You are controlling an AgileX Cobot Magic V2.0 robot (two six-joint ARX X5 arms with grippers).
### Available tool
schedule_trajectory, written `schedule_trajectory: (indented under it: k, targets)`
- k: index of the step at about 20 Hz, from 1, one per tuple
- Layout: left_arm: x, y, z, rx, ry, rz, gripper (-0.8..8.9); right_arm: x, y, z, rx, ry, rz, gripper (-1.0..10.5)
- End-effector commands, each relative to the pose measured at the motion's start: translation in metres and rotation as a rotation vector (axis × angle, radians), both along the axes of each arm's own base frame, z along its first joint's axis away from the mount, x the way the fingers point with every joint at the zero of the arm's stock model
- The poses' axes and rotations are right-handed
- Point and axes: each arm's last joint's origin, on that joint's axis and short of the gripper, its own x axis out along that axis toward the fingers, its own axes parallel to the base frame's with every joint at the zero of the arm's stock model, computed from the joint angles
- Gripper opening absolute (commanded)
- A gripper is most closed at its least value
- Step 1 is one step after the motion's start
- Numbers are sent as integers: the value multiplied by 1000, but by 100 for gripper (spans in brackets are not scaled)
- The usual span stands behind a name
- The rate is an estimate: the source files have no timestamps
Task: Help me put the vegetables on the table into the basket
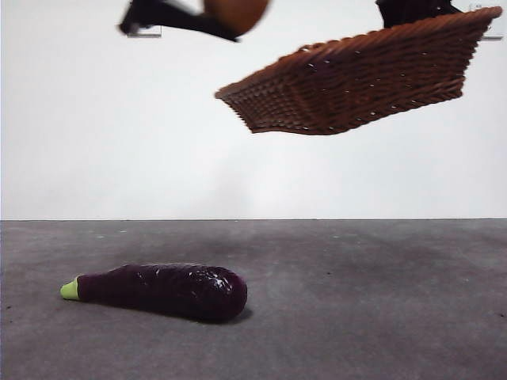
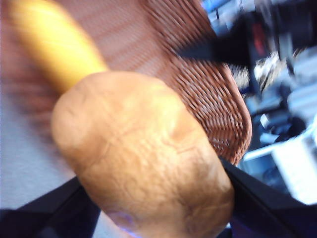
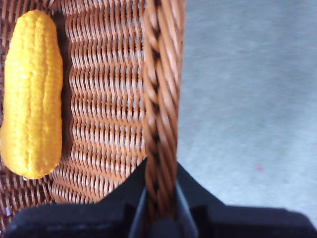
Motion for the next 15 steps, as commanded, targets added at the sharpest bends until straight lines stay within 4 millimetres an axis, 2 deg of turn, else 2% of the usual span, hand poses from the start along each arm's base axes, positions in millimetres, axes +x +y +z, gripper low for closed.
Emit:
schedule_trajectory:
  k: [1, 6, 7, 9, 10, 15]
  targets:
    - [-6, -17, -9, 52, -32, -29, -9, -3, 13, -2, 14, 15, 11, -17]
    - [-17, -43, -26, 125, -3, -103, 15, -13, 40, -2, -55, -5, 53, -17]
    - [-19, -45, -27, 142, -5, -96, 132, -15, 43, -2, -59, -3, 49, -17]
    - [-20, -45, -28, 152, 0, -93, 508, -16, 47, -2, -57, -1, 55, -17]
    - [-20, -44, -28, 159, -1, -86, 590, -17, 47, -2, -54, 1, 57, -17]
    - [-21, -45, -27, 158, -11, -88, 597, -16, 46, -3, -72, 0, 34, -17]
